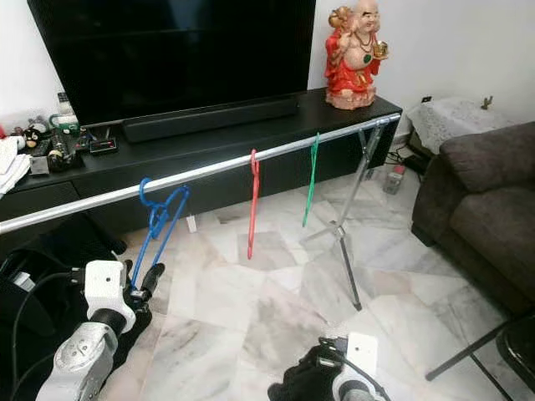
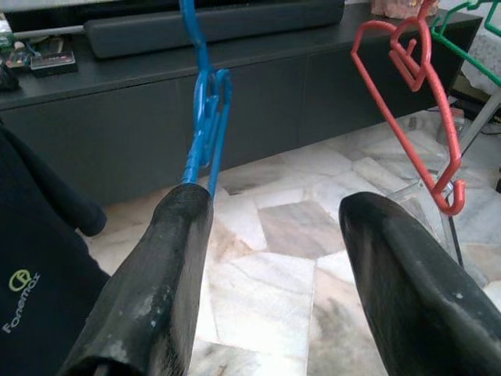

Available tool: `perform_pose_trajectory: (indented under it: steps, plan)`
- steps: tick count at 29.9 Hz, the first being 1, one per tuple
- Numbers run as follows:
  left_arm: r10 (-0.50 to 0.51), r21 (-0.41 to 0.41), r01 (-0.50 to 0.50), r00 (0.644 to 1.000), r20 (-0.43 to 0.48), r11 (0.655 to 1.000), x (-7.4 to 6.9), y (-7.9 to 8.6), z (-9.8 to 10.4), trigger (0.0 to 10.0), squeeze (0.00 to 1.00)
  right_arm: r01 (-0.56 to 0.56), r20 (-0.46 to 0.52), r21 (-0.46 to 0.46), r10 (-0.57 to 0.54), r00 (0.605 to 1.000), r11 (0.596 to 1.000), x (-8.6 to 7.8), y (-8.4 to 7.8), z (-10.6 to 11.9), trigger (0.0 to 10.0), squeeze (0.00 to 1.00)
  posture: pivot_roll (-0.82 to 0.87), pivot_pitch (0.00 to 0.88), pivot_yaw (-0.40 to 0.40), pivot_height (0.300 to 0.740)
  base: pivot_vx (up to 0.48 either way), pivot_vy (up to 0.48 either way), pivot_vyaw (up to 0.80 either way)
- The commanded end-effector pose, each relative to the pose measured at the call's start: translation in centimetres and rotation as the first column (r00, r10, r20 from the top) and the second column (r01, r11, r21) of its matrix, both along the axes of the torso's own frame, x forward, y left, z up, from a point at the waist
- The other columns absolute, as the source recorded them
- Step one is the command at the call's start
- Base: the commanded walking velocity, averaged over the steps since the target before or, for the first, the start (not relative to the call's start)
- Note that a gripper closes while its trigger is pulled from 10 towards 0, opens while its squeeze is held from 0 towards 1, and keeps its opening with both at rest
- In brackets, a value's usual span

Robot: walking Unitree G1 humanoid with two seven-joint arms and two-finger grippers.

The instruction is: Hang hanger

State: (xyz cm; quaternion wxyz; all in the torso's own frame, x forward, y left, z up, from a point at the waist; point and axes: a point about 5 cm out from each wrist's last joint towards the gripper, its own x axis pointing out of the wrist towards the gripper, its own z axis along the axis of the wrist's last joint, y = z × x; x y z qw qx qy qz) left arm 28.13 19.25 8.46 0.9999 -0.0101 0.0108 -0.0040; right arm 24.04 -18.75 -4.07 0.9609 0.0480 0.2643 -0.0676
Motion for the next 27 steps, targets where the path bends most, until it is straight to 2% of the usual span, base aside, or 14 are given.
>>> perform_pose_trajectory:
  steps: [1,5,9,21,27]
  plan:
    - [0.000,0.006,0.000,1.000,0.013,1.000,0.1,0.1,0.3,10.0,0.00,-0.002,0.025,-0.011,0.002,1.000,1.000,0.2,-0.1,0.3,10.0,0.00,0.12,0.021,0.031,0.740,0.000,0.000,0.00]
    - [0.010,0.006,-0.010,1.000,0.016,1.000,0.1,0.2,0.4,10.0,0.00,-0.010,0.028,-0.006,0.010,1.000,1.000,0.3,0.2,0.3,10.0,0.00,0.12,0.021,0.030,0.740,0.214,0.000,0.00]
    - [0.009,0.010,-0.009,1.000,0.018,1.000,0.1,0.4,0.4,10.0,0.00,-0.030,0.051,-0.001,0.030,0.998,1.000,1.1,0.9,0.8,10.0,0.00,0.13,0.021,0.030,0.740,0.347,0.000,0.00]
    - [-0.021,0.019,0.021,1.000,0.014,1.000,0.2,-0.1,0.4,10.0,0.00,-0.039,0.059,-0.008,0.039,0.997,0.999,1.6,1.1,1.2,10.0,0.00,0.12,0.016,0.027,0.740,0.338,0.000,0.00]
    - [-0.062,0.030,0.061,0.998,0.019,0.998,0.4,-0.8,0.6,10.0,0.00,-0.046,0.050,-0.021,0.047,0.998,0.999,1.7,0.9,1.2,10.0,0.00,0.12,0.007,0.023,0.740,0.000,0.000,0.00]
